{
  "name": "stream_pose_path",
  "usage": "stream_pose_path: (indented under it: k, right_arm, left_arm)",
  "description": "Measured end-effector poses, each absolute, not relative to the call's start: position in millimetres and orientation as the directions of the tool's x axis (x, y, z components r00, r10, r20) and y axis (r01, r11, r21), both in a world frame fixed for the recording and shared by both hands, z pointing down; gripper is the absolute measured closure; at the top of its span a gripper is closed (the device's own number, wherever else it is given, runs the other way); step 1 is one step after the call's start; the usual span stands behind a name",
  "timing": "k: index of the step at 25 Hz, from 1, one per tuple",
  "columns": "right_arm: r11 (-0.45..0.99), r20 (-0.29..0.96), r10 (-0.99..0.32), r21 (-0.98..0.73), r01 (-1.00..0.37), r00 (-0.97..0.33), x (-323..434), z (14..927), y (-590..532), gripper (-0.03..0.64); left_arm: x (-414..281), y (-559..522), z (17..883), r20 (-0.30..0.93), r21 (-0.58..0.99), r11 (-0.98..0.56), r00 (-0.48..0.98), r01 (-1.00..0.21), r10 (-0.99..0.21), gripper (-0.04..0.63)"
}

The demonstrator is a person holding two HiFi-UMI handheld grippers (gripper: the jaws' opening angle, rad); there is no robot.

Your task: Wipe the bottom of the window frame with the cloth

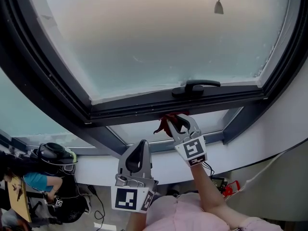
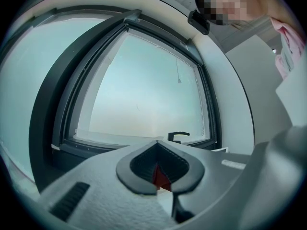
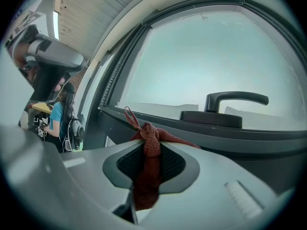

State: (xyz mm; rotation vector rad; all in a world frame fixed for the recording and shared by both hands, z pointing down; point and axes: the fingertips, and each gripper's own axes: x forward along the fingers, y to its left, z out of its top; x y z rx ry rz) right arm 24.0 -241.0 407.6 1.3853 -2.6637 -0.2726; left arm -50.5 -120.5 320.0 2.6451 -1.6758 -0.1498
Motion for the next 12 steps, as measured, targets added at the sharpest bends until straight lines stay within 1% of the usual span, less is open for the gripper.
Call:
stream_pose_path:
  k: [12]
  right_arm:
    - [0.513, 0.026, -0.853, 0.215, -0.831, -0.520, 51.0, 408.2, -242.9, 0.540]
  left_arm:
    - [-48.8, -120.6, 320.6, -0.081, 0.063, -0.432, 0.427, -0.899, -0.901, 0.601]
